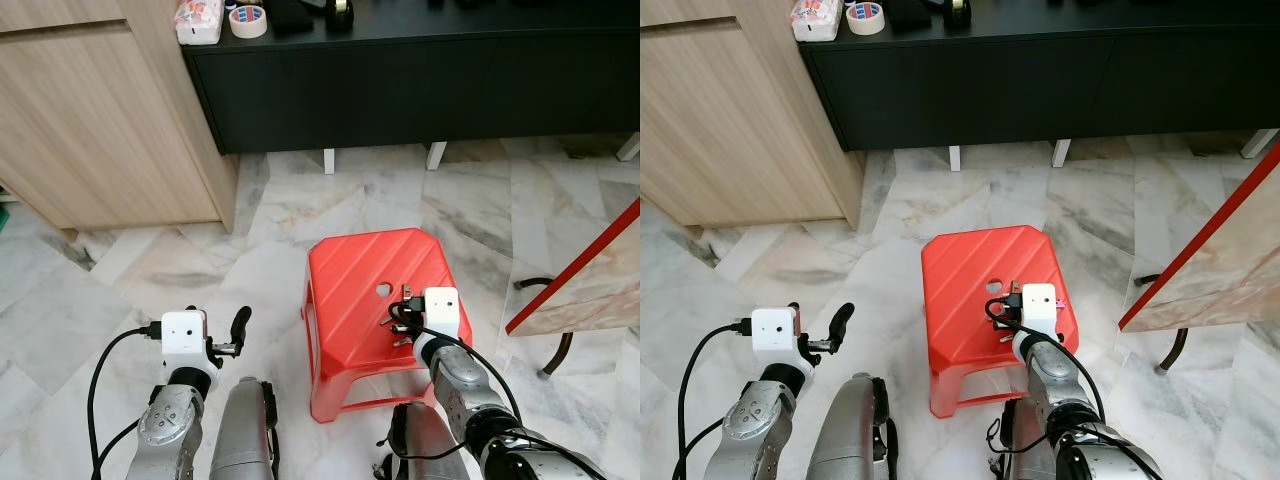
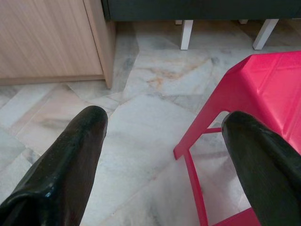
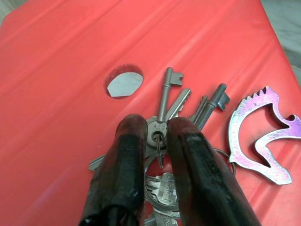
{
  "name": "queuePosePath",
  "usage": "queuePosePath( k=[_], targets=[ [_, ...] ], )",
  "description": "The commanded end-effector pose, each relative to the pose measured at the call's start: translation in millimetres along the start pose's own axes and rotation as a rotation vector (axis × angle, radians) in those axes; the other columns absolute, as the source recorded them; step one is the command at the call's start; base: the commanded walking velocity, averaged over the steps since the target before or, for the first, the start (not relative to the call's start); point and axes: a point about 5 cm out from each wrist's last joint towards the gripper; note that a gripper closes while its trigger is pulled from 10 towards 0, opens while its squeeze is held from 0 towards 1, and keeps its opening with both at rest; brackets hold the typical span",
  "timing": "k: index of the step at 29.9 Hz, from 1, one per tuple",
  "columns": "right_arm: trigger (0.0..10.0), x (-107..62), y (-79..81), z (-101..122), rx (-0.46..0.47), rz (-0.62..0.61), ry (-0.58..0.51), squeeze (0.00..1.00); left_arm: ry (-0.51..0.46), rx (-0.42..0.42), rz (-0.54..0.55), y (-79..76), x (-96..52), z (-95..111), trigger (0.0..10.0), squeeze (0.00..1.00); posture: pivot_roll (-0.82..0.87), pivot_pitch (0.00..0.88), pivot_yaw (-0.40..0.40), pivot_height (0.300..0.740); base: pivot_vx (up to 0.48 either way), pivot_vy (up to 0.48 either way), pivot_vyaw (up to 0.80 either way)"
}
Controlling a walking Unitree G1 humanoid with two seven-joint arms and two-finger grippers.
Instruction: Hang keys on a hook
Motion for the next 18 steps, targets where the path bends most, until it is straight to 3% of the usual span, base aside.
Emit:
queuePosePath(
  k=[1, 4, 5, 15, 16, 18],
  targets=[
    [10.0, -1.6, 1.0, -4.6, -0.003, 0.0, 0.005, 0.0, 0.046, -0.017, 0.0, 0.1, -2.7, -9.4, 10.0, 0.0, 0.12, 0.252, 0.02, 0.602, 0.0, 0.0, 0.0],
    [10.0, -1.5, 2.4, -5.3, 0.004, 0.009, 0.009, 0.0, 0.046, -0.017, 0.001, 0.3, -2.9, -9.5, 10.0, 0.0, 0.12, 0.252, 0.02, 0.602, 0.0, 0.0, 0.0],
    [10.0, -1.3, 3.4, -5.2, 0.005, 0.018, 0.009, 1.0, 0.047, -0.017, 0.002, 0.4, -3.0, -9.6, 10.0, 0.0, 0.12, 0.254, 0.019, 0.602, 0.0, 0.0, 0.0],
    [10.0, -0.8, 5.3, -7.0, -0.093, 0.03, 0.043, 1.0, 0.048, -0.018, 0.002, 0.2, -2.8, -10.2, 10.0, 0.0, 0.12, 0.253, 0.017, 0.602, 0.0, 0.0, 0.0],
    [10.0, -0.2, 4.5, -6.3, -0.124, 0.022, 0.054, 0.0, 0.049, -0.02, 0.001, -0.3, -2.7, -10.6, 10.0, 0.0, 0.12, 0.253, 0.016, 0.602, 0.0, 0.0, 0.0],
    [10.0, 0.1, 4.1, -5.8, -0.13, 0.018, 0.057, 0.0, 0.05, -0.021, 0.001, -0.4, -2.8, -10.7, 10.0, 0.0, 0.12, 0.253, 0.016, 0.602, 0.0, 0.0, 0.0]
  ],
)
Point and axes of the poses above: a point about 5 cm out from each wrist's last joint towards the gripper, its own x axis pointing out of the wrist towards the gripper, its own z axis along the axis of the wrist's last joint, y = z × x, and after that the axes turned 4 degrees about x, right-handed
